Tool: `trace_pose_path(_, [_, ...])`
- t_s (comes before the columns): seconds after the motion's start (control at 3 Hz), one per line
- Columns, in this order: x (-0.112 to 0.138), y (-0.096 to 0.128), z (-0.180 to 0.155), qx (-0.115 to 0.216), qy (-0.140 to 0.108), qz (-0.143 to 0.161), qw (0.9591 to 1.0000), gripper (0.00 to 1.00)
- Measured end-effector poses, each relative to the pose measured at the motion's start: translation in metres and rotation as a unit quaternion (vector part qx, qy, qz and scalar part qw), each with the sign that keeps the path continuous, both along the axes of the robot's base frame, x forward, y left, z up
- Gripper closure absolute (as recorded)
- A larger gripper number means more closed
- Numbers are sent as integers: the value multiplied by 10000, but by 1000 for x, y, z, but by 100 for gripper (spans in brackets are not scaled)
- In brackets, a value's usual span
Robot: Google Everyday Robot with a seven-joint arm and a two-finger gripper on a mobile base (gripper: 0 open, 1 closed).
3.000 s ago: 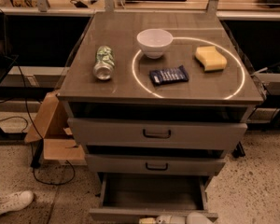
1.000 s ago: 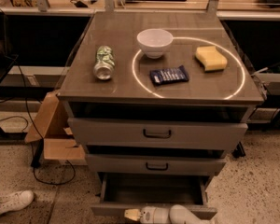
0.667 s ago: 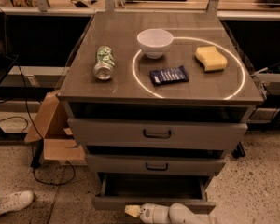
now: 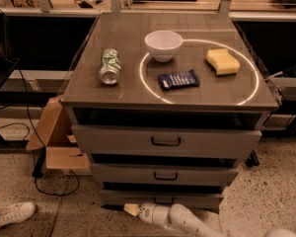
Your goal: Close bottom drawer
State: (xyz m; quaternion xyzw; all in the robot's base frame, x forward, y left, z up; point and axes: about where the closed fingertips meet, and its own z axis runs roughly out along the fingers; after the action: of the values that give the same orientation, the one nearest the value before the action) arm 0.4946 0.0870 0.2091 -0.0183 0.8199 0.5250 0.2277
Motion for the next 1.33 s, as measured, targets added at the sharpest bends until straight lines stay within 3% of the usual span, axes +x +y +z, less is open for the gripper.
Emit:
trace_pose_path(0.67, [10,-1,-12,-108,15,-193,9998,100])
trace_pose_path(1.33, [54,9,-25,-368,-319,-283,9984,100])
